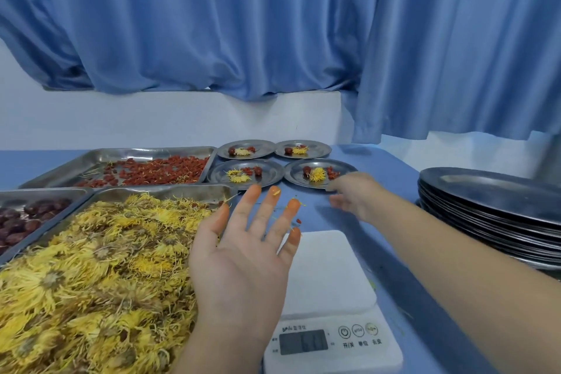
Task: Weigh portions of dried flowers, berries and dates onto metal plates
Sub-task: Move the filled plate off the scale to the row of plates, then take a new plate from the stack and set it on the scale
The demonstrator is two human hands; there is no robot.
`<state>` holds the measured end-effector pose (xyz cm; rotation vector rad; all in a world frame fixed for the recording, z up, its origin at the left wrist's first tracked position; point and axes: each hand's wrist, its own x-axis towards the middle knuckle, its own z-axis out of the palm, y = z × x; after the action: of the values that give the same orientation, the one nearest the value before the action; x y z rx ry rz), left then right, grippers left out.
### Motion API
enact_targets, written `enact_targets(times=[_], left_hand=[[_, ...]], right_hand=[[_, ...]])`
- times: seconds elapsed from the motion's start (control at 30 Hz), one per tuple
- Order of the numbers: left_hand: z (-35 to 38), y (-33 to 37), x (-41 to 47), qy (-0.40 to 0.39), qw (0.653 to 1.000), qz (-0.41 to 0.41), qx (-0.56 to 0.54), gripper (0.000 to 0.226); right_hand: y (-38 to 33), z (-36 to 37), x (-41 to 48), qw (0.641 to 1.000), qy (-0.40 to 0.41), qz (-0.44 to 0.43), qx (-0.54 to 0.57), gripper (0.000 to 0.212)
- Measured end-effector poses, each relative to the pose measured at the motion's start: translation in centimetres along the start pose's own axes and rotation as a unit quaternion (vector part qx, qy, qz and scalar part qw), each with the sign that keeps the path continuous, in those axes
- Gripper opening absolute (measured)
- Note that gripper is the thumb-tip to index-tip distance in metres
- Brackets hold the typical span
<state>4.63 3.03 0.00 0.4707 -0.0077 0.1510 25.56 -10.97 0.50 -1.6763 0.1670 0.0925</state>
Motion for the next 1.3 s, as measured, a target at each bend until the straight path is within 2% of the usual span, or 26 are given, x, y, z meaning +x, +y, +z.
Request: enact_targets(times=[0.13, 0.27, 0.33, 0.43, 0.53, 0.6, 0.67, 0.73, 0.8, 1.0, 1.1, 1.3], left_hand=[[0.3, -0.3, -0.2, -0.019, 1.0, -0.007, 0.01, 0.047], [0.2, -0.4, -0.4, -0.029, 0.999, -0.004, 0.03, 0.045], [0.2, -0.4, -0.5, -0.028, 0.998, 0.003, 0.048, 0.044], [0.1, -0.6, -0.5, -0.022, 0.996, 0.015, 0.08, 0.042], [0.1, -0.8, -0.4, -0.02, 0.995, 0.014, 0.101, 0.041], [0.1, -0.8, -0.4, -0.019, 0.994, 0.013, 0.111, 0.041], [0.1, -0.7, -0.4, -0.019, 0.992, 0.015, 0.122, 0.04], [0.1, -0.7, -0.5, -0.016, 0.99, 0.024, 0.136, 0.037], [0.2, -0.7, -0.6, -0.014, 0.989, 0.03, 0.146, 0.036], [0.2, -0.5, -0.9, -0.014, 0.988, 0.039, 0.15, 0.035], [0.3, -0.4, -0.9, -0.005, 0.987, 0.044, 0.151, 0.033], [0.3, -0.3, -1.0, 0.016, 0.986, 0.053, 0.157, 0.033]], right_hand=[[-2.8, -1.9, -5.9, 0.986, -0.064, -0.096, -0.122, 0.019], [-5.4, -4.8, -11.4, 0.95, -0.102, -0.203, -0.215, 0.017], [-6.2, -6.7, -13.2, 0.915, -0.089, -0.262, -0.294, 0.016], [-7.2, -9.9, -14.4, 0.849, -0.022, -0.317, -0.423, 0.018], [-7.9, -13.0, -14.8, 0.795, 0.03, -0.311, -0.521, 0.023], [-8.2, -14.8, -15.0, 0.778, 0.038, -0.274, -0.565, 0.027], [-8.3, -16.0, -15.4, 0.757, 0.025, -0.231, -0.611, 0.032], [-8.0, -16.9, -15.6, 0.717, -0.001, -0.215, -0.663, 0.031], [-7.2, -17.3, -15.9, 0.692, -0.02, -0.21, -0.69, 0.031], [-5.4, -17.3, -15.8, 0.638, -0.006, -0.254, -0.727, 0.028], [-5.3, -17.3, -15.5, 0.622, 0.043, -0.279, -0.73, 0.031], [-5.2, -17.1, -15.7, 0.547, 0.115, -0.291, -0.777, 0.022]])
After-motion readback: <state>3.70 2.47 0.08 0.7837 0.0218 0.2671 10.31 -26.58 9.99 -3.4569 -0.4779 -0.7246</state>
